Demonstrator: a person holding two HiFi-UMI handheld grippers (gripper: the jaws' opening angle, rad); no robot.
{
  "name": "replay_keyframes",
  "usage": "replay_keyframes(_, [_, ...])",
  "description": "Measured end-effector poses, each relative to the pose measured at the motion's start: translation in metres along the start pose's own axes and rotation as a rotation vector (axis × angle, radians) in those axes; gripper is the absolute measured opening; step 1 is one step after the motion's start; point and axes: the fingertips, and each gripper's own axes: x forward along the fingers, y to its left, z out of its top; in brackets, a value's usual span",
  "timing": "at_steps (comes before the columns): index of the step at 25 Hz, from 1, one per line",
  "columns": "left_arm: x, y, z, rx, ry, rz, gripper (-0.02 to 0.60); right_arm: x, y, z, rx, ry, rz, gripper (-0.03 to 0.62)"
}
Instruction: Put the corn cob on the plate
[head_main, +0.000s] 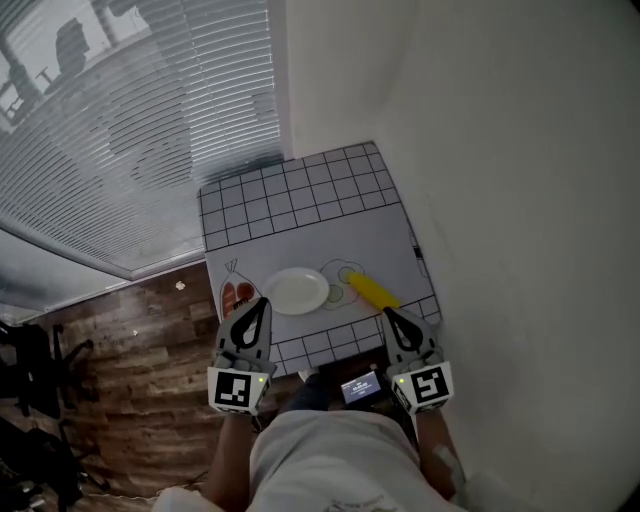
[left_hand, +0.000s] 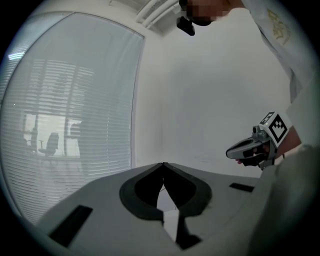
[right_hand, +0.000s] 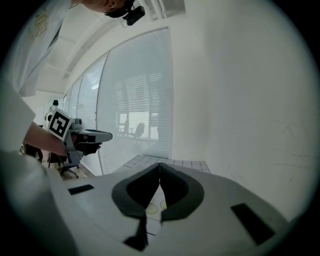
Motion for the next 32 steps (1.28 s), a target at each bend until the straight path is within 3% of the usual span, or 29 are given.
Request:
replay_keyframes(5, [0.021, 0.004, -0.007, 0.01, 0.007, -0.046, 0.009, 0.0, -0.002, -0.01, -0.08, 0.066, -0.025, 0.006])
replay_keyframes(18, [0.053, -0.013, -0.011, 0.076, 0.046, -0.153, 0.009, -0.006, -0.025, -0.028, -0.012, 0.095, -0.105, 0.008])
replay_keyframes(32, [0.1, -0.062, -0.019, 0.127, 0.081, -0.318, 0.009, -0.023, -0.057, -0.053, 0.036, 0.135, -0.195, 0.008])
